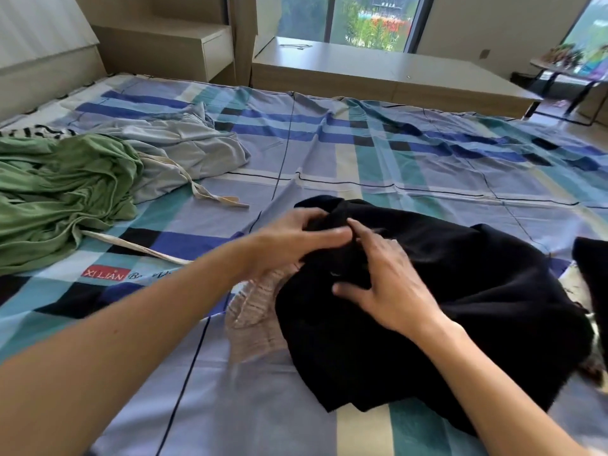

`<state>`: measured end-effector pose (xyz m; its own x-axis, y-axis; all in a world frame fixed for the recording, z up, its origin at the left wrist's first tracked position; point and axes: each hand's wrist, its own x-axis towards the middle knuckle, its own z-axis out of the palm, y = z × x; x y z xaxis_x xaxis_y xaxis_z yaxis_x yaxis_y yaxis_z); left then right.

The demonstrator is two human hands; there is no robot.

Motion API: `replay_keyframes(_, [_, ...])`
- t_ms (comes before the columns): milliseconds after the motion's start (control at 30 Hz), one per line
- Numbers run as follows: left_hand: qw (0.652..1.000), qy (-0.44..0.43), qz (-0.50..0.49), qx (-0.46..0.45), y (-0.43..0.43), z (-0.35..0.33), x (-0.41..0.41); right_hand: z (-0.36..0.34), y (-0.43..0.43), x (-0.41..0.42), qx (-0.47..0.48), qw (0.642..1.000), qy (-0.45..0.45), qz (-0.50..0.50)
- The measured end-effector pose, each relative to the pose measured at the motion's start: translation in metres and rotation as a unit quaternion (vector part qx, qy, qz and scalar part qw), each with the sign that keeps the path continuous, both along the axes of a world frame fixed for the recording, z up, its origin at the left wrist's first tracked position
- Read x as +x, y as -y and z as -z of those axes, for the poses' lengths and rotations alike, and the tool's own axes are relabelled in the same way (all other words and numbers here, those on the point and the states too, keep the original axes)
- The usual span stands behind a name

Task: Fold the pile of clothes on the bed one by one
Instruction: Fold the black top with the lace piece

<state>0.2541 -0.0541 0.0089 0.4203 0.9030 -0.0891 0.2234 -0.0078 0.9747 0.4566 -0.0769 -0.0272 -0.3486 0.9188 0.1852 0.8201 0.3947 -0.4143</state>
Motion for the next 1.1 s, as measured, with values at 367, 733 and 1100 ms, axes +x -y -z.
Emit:
replay_keyframes(367, [0.937, -0.282, -0.142, 0.147, -0.025, -0.046, -0.116, -0.056, -0.02, 0.113, 0.079, 0.804, -0.439, 0.394])
replay_keyframes(733, [0.879, -0.364, -0.188, 0.245, -0.021, -0.031, -0.094, -0.038, -0.02, 0.078, 0.042, 0.849, -0.443, 0.284])
replay_keyframes(1100, [0.884, -0.239, -0.356, 0.187, -0.024, -0.037, -0.101, -0.036, -0.021, 0.086, 0.09, 0.857, -0.427, 0.272])
